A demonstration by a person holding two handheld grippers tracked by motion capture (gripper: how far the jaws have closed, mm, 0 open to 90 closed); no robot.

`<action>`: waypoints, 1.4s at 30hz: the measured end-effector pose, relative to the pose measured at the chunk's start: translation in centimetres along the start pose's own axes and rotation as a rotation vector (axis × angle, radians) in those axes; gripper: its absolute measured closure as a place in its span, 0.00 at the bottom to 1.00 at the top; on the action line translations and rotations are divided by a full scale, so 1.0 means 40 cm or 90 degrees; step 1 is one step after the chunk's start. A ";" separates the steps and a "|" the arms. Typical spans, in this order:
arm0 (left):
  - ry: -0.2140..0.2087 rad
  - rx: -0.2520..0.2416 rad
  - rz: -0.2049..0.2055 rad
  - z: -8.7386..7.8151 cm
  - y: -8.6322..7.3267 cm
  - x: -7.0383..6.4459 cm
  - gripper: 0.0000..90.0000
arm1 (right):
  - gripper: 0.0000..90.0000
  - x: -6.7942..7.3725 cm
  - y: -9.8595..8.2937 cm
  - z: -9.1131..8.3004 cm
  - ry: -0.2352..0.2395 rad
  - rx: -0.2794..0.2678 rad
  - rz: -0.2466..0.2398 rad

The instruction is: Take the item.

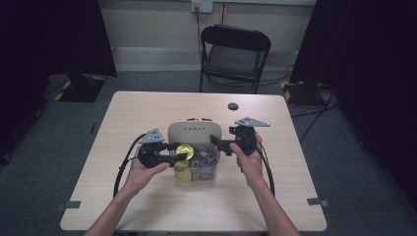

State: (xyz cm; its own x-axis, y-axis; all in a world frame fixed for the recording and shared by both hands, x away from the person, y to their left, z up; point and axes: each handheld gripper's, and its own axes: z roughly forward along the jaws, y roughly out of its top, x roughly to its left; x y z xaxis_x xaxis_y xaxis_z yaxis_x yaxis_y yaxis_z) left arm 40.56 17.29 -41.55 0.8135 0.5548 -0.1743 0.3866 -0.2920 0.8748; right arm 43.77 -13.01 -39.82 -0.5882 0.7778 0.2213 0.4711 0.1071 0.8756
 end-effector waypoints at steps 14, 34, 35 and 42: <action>-0.005 0.011 0.019 0.024 0.000 -0.011 0.44 | 0.12 -0.001 -0.002 0.000 0.000 0.001 -0.001; 0.009 0.029 0.034 0.030 -0.004 -0.021 0.43 | 0.12 -0.001 -0.004 0.000 0.000 0.003 0.002; 0.002 0.028 0.026 0.029 -0.004 -0.018 0.43 | 0.12 -0.001 -0.004 0.000 0.000 0.003 0.002; 0.000 0.031 0.020 0.027 -0.002 -0.016 0.44 | 0.13 -0.001 -0.004 0.000 0.001 0.004 0.003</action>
State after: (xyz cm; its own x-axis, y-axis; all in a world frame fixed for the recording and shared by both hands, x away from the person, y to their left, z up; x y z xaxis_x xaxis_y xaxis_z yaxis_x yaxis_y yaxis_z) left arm 40.48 16.11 -42.00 0.8255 0.5446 -0.1479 0.3821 -0.3464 0.8567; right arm 43.73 -13.06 -39.99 -0.5869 0.7775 0.2261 0.4775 0.1068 0.8721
